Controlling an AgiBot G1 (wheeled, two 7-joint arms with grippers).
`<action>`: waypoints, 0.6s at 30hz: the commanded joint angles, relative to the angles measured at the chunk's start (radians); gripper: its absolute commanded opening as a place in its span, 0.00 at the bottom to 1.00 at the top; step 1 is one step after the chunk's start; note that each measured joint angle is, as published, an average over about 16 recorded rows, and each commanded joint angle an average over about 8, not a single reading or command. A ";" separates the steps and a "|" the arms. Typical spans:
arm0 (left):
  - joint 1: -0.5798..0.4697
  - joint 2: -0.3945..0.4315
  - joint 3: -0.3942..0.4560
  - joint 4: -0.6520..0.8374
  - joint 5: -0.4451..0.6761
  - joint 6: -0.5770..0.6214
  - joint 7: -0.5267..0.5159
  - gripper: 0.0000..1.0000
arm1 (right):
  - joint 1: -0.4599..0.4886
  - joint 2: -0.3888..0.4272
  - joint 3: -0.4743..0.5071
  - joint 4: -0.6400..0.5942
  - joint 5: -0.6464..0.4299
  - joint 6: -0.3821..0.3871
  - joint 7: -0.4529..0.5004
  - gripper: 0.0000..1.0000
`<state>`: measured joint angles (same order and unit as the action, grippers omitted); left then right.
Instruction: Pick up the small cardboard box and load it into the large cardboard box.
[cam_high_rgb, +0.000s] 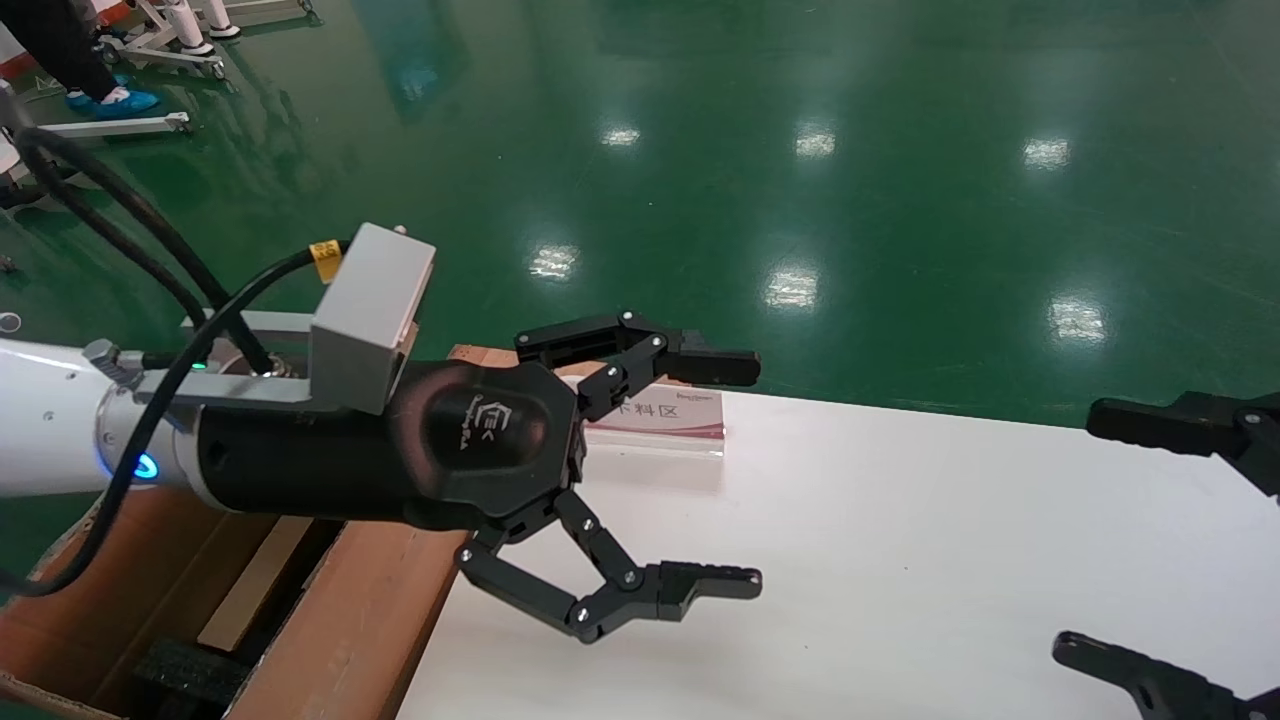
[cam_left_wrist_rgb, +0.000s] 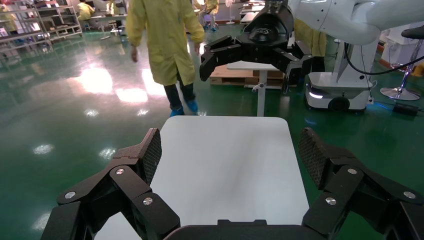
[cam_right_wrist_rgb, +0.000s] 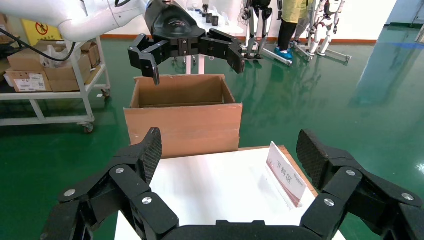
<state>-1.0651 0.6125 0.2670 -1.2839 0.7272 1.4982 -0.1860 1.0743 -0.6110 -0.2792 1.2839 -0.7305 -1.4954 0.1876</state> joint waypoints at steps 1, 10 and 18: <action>-0.002 0.000 0.003 0.000 0.001 -0.001 0.000 1.00 | 0.000 0.000 0.000 0.000 0.000 0.000 0.000 1.00; -0.006 -0.001 0.009 0.001 0.002 -0.001 -0.001 1.00 | 0.000 0.000 0.000 0.000 0.000 0.000 0.000 1.00; -0.008 -0.001 0.011 0.001 0.002 -0.002 -0.001 1.00 | 0.000 0.000 0.000 0.000 0.000 0.000 0.000 1.00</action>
<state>-1.0723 0.6116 0.2771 -1.2831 0.7291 1.4966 -0.1869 1.0743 -0.6110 -0.2796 1.2839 -0.7305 -1.4954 0.1875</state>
